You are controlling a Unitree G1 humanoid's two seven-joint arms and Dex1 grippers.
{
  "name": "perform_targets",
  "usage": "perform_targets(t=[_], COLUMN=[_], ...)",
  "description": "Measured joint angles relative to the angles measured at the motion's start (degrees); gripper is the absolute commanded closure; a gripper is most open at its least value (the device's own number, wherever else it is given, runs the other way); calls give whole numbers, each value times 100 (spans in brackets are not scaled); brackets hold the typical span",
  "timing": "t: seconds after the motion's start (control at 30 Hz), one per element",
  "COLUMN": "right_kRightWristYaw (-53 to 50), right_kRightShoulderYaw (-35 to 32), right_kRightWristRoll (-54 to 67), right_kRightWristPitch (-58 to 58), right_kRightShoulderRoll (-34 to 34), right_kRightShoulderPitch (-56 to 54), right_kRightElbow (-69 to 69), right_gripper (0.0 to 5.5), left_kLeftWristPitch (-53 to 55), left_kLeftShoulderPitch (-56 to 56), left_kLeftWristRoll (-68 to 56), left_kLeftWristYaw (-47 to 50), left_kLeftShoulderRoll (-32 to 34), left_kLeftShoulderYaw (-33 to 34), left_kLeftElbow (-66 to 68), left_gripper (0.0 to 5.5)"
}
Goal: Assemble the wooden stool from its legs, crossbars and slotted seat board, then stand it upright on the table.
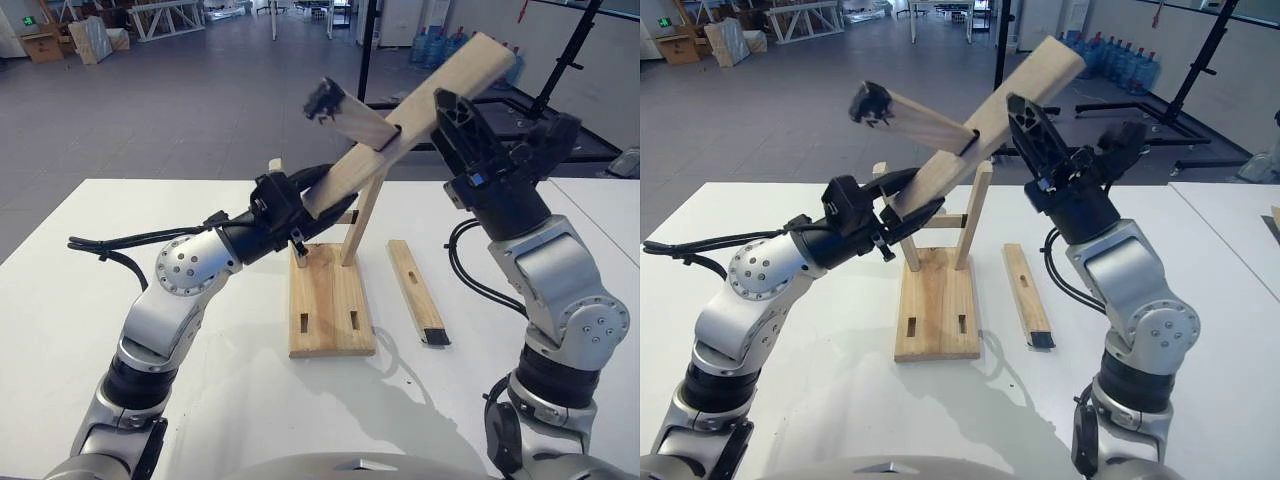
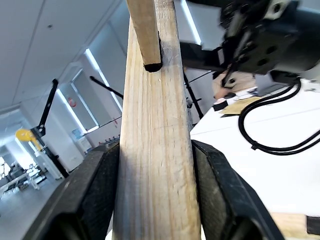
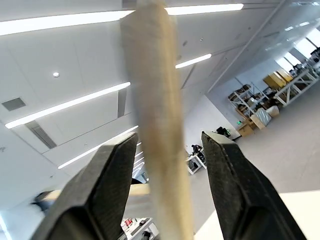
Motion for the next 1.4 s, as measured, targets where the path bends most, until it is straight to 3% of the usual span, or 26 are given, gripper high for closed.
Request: perform_targets(t=[0.17,0.43,0.7,0.9,1.07,1.13,1.23,1.4], right_kRightWristYaw=[-164,-166,-240,-240,-850,-845,-856,-514], right_kRightShoulderYaw=[146,14,70,443,148,325,371,319], right_kRightWristRoll=[-1,-44,105,-1058,-2740,-2791,-2816,-2697], right_kRightWristPitch=[-163,-531,-711,-860,-1283,-1293,-1276,-1034], right_kRightShoulderRoll=[-56,-125,-109,202,398,533,553,242], right_kRightShoulderPitch=[79,258,521,937,2110,2043,2047,3051], right_kRightElbow=[-7,-72,-250,-405,-248,-314,-347,-1031], right_gripper=[316,450,450,450,450,450,450,450], left_kLeftWristPitch=[39,23,-67,311,763,789,814,697], left_kLeftShoulderPitch=[84,207,313,477,922,930,929,850], left_kLeftWristRoll=[108,314,417,19,-752,-869,-889,-81], left_kLeftWristYaw=[-29,-15,-40,-359,-735,-704,-565,407], left_kLeftShoulderRoll=[-7,-17,-13,131,664,569,550,742], left_kLeftShoulderYaw=[-167,-219,-288,-123,731,663,857,1647], left_kLeftElbow=[-74,-113,-140,20,-247,-337,-297,635], left_gripper=[344,344,344,344,286,253,253,253])
